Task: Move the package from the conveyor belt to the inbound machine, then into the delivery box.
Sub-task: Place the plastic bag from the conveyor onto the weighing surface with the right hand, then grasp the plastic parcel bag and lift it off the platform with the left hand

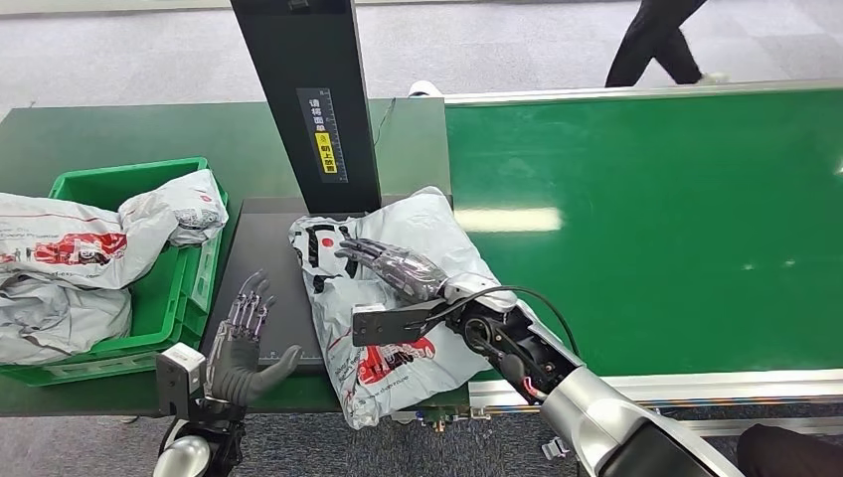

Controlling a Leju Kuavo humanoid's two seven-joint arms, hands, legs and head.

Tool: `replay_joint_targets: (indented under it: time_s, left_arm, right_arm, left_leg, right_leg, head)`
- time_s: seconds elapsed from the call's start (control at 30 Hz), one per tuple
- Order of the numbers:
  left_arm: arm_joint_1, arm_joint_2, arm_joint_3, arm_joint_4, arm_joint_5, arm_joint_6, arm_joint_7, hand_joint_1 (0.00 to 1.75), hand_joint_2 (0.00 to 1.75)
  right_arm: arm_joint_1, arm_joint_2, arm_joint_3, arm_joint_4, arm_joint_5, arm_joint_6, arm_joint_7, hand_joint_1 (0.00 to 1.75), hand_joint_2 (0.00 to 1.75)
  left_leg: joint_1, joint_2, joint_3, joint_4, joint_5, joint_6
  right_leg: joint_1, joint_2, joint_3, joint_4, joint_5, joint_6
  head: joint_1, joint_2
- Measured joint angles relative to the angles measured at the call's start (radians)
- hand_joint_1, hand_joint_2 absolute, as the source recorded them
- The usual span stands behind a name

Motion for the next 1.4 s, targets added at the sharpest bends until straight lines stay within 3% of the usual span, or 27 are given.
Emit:
replay_joint_targets:
  time_s: [0.2, 0.4, 0.63, 0.77, 0.9, 1.07, 1.4]
  left_arm:
    - [-0.002, 0.0, 0.0, 0.0, 0.0, 0.003, -0.014, 0.0, 1.75]
    - [-0.002, 0.0, -0.001, -0.02, -0.013, 0.02, -0.033, 0.0, 1.75]
    - [-0.001, 0.0, -0.008, -0.037, -0.005, 0.016, -0.04, 0.0, 1.75]
    - [-0.004, 0.001, -0.028, -0.048, -0.103, 0.111, -0.068, 0.0, 1.75]
    - [-0.018, 0.0, -0.079, -0.073, -0.32, 0.292, -0.089, 0.0, 1.75]
    - [-0.039, 0.001, -0.153, -0.086, -0.487, 0.381, -0.086, 0.0, 1.75]
    - [-0.105, 0.001, -0.395, 0.003, -0.698, 0.347, -0.007, 0.0, 1.75]
  right_arm:
    - [0.022, 0.0, -0.041, -0.055, -0.024, -0.028, -0.039, 0.0, 1.75]
    - [0.076, -0.004, -0.163, -0.2, -0.206, -0.101, -0.11, 0.0, 1.75]
    - [0.12, -0.009, -0.254, -0.307, -0.273, -0.139, -0.152, 0.0, 1.75]
    - [0.149, -0.014, -0.283, -0.358, -0.296, -0.165, -0.163, 0.0, 1.75]
    - [0.173, -0.023, -0.303, -0.396, -0.315, -0.193, -0.171, 0.0, 1.75]
    - [0.183, -0.028, -0.32, -0.424, -0.345, -0.215, -0.187, 0.0, 1.75]
    - [0.18, -0.025, -0.321, -0.439, -0.372, -0.222, -0.196, 0.0, 1.75]
  left_leg:
    - [0.0, 0.0, 0.0, 0.0, 0.0, 0.0]
    - [0.0, 0.0, 0.0, 0.0, 0.0, 0.0]
    - [0.0, 0.0, 0.0, 0.0, 0.0, 0.0]
    - [0.0, 0.0, 0.0, 0.0, 0.0, 0.0]
    - [0.0, 0.0, 0.0, 0.0, 0.0, 0.0]
    - [0.0, 0.0, 0.0, 0.0, 0.0, 0.0]
    - [0.0, 0.0, 0.0, 0.0, 0.0, 0.0]
  right_leg:
    - [0.0, 0.0, 0.0, 0.0, 0.0, 0.0]
    - [0.0, 0.0, 0.0, 0.0, 0.0, 0.0]
    - [0.0, 0.0, 0.0, 0.0, 0.0, 0.0]
    - [0.0, 0.0, 0.0, 0.0, 0.0, 0.0]
    - [0.0, 0.0, 0.0, 0.0, 0.0, 0.0]
    - [0.0, 0.0, 0.0, 0.0, 0.0, 0.0]
    - [0.0, 0.0, 0.0, 0.0, 0.0, 0.0]
  head:
    - [0.0, 0.0]
    - [0.0, 0.0]
    - [0.0, 0.0]
    - [0.0, 0.0]
    - [0.0, 0.0]
    - [0.0, 0.0]
    - [0.0, 0.0]
